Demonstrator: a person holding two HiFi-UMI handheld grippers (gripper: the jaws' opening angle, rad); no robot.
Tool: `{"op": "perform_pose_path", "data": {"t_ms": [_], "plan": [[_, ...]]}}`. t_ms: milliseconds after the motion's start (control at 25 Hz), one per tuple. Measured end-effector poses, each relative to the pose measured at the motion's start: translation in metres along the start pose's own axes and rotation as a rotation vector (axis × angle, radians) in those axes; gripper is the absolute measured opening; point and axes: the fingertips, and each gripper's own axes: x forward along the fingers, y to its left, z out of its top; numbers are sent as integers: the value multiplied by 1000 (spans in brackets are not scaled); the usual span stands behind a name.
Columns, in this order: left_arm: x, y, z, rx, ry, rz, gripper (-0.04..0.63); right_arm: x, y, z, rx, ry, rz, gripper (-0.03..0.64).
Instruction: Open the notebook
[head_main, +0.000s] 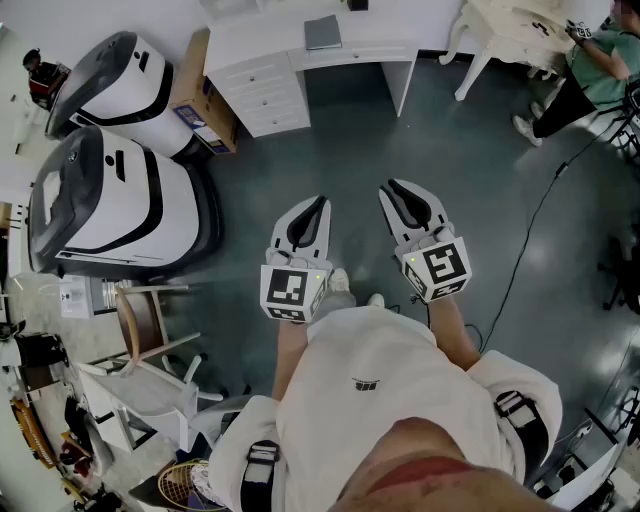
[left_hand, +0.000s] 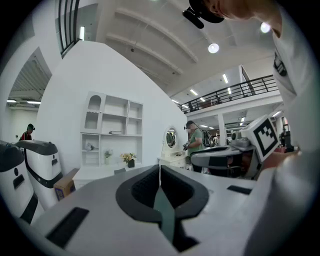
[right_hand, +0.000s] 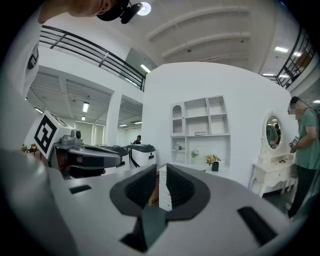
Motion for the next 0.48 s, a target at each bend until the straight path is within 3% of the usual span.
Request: {"op": "perform_pose_path", "data": {"t_ms": [480], "plan": [[14, 86, 5, 5, -20, -58, 0, 74, 15, 14, 36, -10, -100, 44]]}}
